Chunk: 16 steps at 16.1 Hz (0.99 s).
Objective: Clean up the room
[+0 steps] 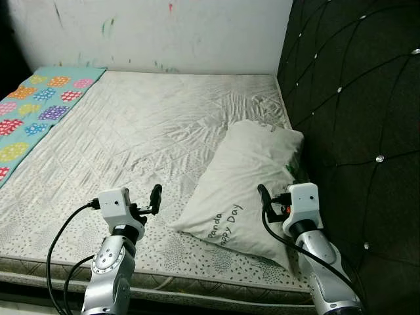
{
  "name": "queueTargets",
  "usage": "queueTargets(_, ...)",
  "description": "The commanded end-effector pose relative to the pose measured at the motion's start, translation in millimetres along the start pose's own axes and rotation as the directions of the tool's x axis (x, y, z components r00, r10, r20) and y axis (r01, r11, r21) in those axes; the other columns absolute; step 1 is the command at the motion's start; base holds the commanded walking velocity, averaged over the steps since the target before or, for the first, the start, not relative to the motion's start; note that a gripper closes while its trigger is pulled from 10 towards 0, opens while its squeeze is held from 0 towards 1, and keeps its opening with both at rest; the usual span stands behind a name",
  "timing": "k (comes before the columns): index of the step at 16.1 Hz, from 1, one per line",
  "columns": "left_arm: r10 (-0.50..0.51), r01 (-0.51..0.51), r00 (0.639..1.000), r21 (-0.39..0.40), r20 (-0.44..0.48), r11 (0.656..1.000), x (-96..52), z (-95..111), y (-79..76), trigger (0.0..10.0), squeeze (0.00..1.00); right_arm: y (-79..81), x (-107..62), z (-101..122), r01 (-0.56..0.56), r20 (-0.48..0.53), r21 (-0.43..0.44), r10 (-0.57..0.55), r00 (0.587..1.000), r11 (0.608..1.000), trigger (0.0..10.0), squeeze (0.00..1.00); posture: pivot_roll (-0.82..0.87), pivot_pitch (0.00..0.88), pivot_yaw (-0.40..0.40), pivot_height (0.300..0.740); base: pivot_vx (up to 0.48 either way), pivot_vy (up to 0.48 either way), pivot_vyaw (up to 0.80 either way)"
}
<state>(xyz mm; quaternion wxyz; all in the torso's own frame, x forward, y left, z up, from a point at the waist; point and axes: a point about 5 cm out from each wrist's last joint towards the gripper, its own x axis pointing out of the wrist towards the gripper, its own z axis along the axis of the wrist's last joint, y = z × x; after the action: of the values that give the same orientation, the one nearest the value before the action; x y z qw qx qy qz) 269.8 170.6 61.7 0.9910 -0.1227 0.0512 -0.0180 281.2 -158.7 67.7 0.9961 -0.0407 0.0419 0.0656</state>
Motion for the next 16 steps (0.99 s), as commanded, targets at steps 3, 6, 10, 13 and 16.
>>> queueTargets(3, 0.009, -0.009, 1.0, -0.006, -0.001, 1.0, 1.6, 0.3, 1.6, 10.0, 0.0, -0.4, 1.8, -0.1, -0.01, -0.007, -0.01, 0.01, 1.0, 1.0, 10.0, 0.0, -0.11, 0.0, 0.032, 0.74, 0.0, 0.0, 0.0)
queueTargets(6, 0.006, -0.006, 1.0, -0.003, -0.001, 1.0, 1.7, 0.5, 1.4, 10.0, 0.0, -0.2, 2.0, -0.2, -0.013, -0.008, -0.011, 0.012, 1.0, 1.0, 10.0, 0.0, -0.11, 0.0, 0.03, 0.74, 0.0, 0.0, 0.0)
queueTargets(10, 0.007, -0.007, 1.0, -0.004, -0.004, 1.0, 1.9, 0.6, 1.4, 10.0, 0.0, -0.2, 2.4, 0.4, -0.011, -0.007, -0.011, 0.011, 1.0, 1.0, 10.0, 0.0, -0.11, 0.0, 0.032, 0.74, 0.0, -0.148, 0.0)
queueTargets(13, 0.008, -0.008, 1.0, -0.005, -0.006, 1.0, 2.1, 0.4, 1.5, 10.0, 0.0, -0.2, 2.3, 0.4, -0.009, -0.006, -0.011, 0.009, 1.0, 1.0, 10.0, 0.0, -0.11, 0.0, 0.033, 0.74, 0.0, -0.325, 0.0)
queueTargets(16, 0.01, -0.01, 1.0, -0.006, -0.005, 1.0, 2.2, 0.4, 1.7, 10.0, 0.0, -0.7, 2.2, 0.7, -0.007, -0.004, -0.011, 0.007, 1.0, 1.0, 10.0, 0.0, -0.11, 0.0, 0.033, 0.74, 0.0, -0.186, 0.0)
